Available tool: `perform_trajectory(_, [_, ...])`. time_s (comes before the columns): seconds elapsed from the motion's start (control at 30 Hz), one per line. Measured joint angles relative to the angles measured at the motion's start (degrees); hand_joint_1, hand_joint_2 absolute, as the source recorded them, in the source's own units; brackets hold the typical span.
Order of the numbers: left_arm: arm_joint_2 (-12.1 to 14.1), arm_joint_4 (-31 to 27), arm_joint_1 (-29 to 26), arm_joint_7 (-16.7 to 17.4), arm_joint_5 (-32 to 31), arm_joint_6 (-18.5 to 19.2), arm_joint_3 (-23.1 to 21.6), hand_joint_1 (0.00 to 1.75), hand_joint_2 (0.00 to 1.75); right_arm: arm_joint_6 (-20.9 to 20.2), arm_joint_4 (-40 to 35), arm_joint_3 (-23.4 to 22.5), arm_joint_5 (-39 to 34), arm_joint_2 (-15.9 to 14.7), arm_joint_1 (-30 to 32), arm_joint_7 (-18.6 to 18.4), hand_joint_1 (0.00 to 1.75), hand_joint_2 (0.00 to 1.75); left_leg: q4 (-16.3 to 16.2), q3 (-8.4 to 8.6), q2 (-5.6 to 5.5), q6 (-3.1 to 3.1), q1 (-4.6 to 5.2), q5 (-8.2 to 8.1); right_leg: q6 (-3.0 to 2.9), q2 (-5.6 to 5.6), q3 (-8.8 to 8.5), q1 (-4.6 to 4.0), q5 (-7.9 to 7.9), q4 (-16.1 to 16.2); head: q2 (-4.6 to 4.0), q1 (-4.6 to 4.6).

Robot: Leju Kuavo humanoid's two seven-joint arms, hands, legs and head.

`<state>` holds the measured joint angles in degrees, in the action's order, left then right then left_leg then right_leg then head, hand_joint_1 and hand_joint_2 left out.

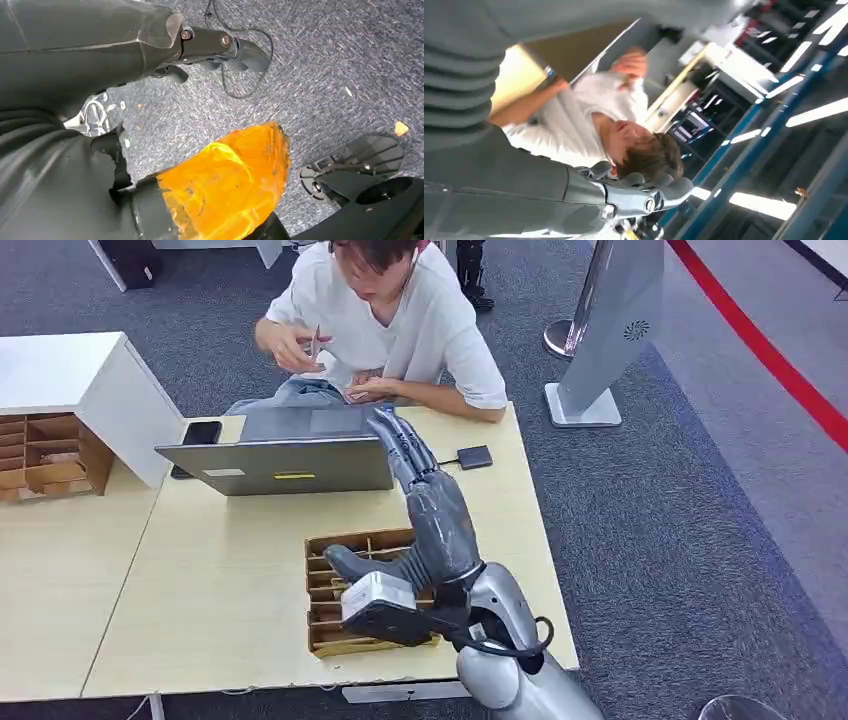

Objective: Pass the card to the sensor for recognition and then transmit it.

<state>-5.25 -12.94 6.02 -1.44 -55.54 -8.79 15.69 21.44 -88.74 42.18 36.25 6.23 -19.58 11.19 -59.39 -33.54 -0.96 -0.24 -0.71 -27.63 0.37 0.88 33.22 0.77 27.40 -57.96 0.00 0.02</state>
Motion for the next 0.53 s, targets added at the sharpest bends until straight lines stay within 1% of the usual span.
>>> perform_trajectory(0.07, [0.0, 0.0, 0.0, -0.1, 0.2, -0.2, 0.2, 0.00, 0.00, -0.6, -2.4, -0.5, -3.5, -0.5, 1.8, 1.5, 0.00, 0.00, 0.0, 0.00, 0.00, 0.00, 0.00, 0.00, 0.00, 0.00, 0.00, 0.00, 0.00, 0.0, 0.00, 0.00])
perform_trajectory(0.17, [0.0, 0.0, 0.0, -0.1, 0.2, -0.2, 0.3, 0.00, 0.00, -0.7, -4.1, -0.9, -4.4, -0.9, 3.3, 2.0, 0.00, 0.00, 0.0, -0.01, 0.00, 0.00, 0.00, 0.00, 0.00, 0.01, 0.00, 0.00, 0.00, 0.0, 0.00, 0.00])
perform_trajectory(0.23, [0.0, 0.0, 0.0, -0.2, 0.2, -0.3, 0.3, 0.00, 0.00, -1.5, -5.1, -1.2, -6.6, -1.3, 4.1, 3.1, 0.00, 0.00, 0.0, 0.00, 0.01, 0.00, 0.00, 0.00, 0.00, 0.01, 0.00, 0.00, 0.00, 0.0, 0.00, 0.00])
perform_trajectory(0.33, [0.0, 0.0, -0.1, -0.5, 0.5, -0.7, 0.8, 0.00, 0.00, -5.2, -7.2, -1.7, -16.5, -1.8, 6.3, 7.2, 0.00, 0.00, 0.0, -0.01, -0.01, 0.00, 0.00, 0.00, 0.00, -0.02, 0.00, 0.00, 0.00, 0.0, 0.00, 0.00])
perform_trajectory(0.43, [0.0, 0.0, -0.2, -0.6, 0.6, -1.2, 1.2, 0.00, 0.00, -9.6, -8.7, -2.4, -25.4, -3.2, 8.0, 11.1, 0.00, 0.00, 0.0, -0.01, 0.00, 0.00, 0.00, 0.00, 0.00, 0.00, 0.00, 0.00, 0.00, 0.0, 0.00, 0.00])
perform_trajectory(0.47, [0.0, 0.0, -0.2, -0.7, 0.6, -1.2, 1.2, 0.00, 0.00, -10.8, -9.1, -2.5, -27.1, -3.8, 8.5, 12.1, 0.00, 0.00, 0.0, -0.01, 0.00, 0.00, 0.00, 0.00, 0.00, 0.00, 0.00, 0.00, 0.00, 0.0, 0.00, 0.00])
perform_trajectory(0.53, [0.0, 0.0, -0.2, -0.7, 0.6, -1.2, 1.3, 0.00, 0.00, -11.6, -9.6, -2.6, -28.1, -4.4, 9.3, 12.6, 0.00, 0.00, 0.0, -0.01, 0.00, 0.00, 0.00, 0.00, 0.00, 0.00, 0.00, 0.00, 0.00, 0.0, 0.00, 0.00])
